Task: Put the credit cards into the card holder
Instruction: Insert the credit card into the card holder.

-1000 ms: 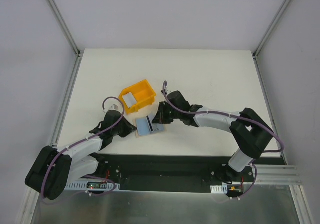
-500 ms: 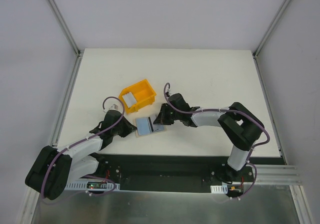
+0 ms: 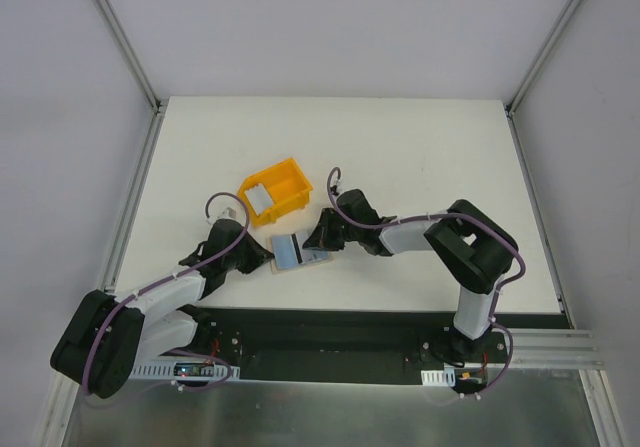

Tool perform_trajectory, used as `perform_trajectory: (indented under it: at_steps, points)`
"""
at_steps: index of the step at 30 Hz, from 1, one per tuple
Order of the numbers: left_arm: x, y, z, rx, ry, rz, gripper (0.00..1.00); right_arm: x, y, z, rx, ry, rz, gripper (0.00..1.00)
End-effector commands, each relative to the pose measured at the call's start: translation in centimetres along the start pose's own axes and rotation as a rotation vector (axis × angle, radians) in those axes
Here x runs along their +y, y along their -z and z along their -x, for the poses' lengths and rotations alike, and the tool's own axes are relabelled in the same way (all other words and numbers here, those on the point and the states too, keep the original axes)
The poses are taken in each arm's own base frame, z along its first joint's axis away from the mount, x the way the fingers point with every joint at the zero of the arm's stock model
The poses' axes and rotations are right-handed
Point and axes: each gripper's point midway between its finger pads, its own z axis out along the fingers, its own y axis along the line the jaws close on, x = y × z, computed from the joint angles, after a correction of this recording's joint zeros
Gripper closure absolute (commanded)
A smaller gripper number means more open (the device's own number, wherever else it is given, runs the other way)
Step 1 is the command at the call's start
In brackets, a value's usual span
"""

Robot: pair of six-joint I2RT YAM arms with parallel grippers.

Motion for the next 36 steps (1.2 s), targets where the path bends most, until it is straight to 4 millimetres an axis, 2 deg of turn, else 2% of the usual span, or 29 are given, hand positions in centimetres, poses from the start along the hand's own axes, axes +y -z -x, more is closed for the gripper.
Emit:
perform_trajectory:
  at_steps: [1, 16, 26, 36]
  points:
    - [1.5, 0.0, -0.7, 0.039, -0.011, 0.062, 1.00, -2.1, -0.3, -1.1, 0.013, -0.006, -0.052, 0.99]
    - [1.7, -0.1, -0.8, 0.045, -0.011, 0.068, 1.00, -2.2, -1.0, -1.8, 0.046, -0.035, -0.049, 0.99]
    - [1.7, -0.1, -0.8, 0.044, -0.009, 0.070, 1.00, -1.0, -0.8, -2.0, 0.047, -0.044, -0.027, 0.99]
    - [1.7, -0.1, -0.8, 0.042, -0.008, 0.064, 1.00, -3.4, 0.6, -1.0, -0.029, -0.043, -0.129, 0.99]
